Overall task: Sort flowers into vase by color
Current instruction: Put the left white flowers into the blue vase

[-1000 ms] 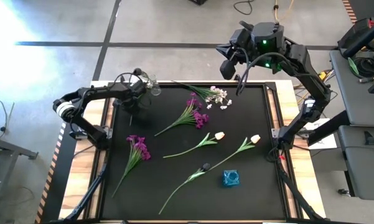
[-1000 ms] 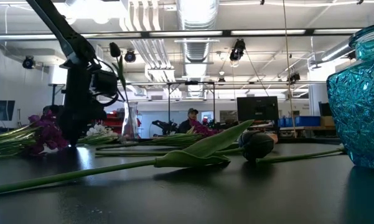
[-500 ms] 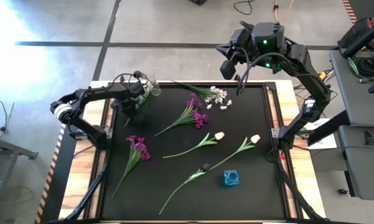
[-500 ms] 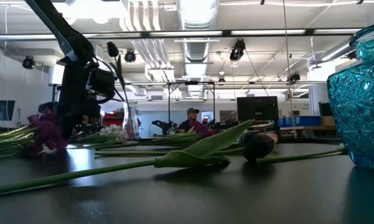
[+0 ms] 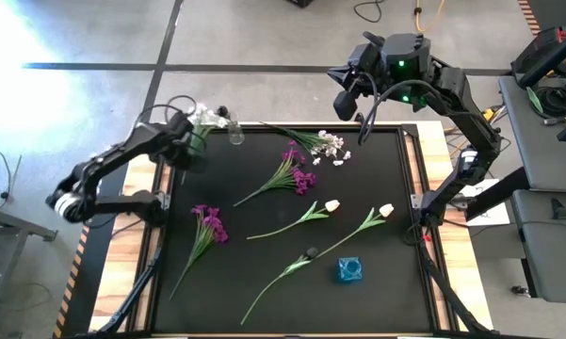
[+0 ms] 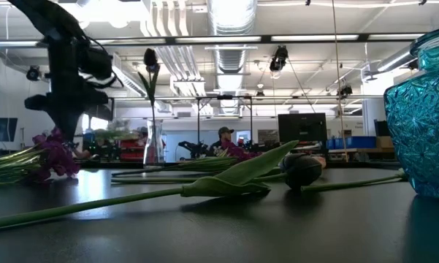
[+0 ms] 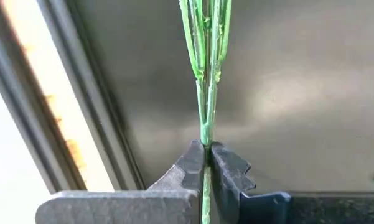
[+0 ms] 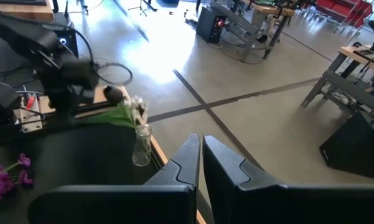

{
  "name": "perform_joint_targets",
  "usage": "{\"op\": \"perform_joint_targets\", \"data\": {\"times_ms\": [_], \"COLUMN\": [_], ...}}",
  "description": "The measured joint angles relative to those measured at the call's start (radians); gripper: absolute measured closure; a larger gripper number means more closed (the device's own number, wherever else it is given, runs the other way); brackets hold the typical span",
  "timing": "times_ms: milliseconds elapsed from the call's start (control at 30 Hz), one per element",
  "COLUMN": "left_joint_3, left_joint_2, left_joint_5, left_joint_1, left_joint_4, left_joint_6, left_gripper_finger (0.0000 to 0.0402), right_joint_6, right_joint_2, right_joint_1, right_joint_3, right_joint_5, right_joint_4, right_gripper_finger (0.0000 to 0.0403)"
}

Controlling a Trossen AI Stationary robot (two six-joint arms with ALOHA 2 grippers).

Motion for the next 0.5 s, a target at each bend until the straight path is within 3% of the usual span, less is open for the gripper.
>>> {"op": "perform_joint_targets", "data": {"times_ms": [333, 500], "left_joint_3": [0.02, 0.127], "left_joint_2": [-0.298, -0.419], "left_joint_5": [0.008, 0.008], "left_joint_1": [0.063, 0.063], "left_joint_4": [-0.018, 0.018], "left_joint_6": [-0.064, 0.047], "left_gripper_finger": [0.0401, 0.0402], "right_joint_6": [0.002, 0.022], "right_joint_2": [0.0, 0.001], "right_joint_1": [0.0, 0.0], "right_joint_3": [0.0, -0.013], "right_joint_5": [0.0, -0.085], "right_joint_4": [0.0, -0.008], "right_gripper_finger": [0.039, 0.039]}}
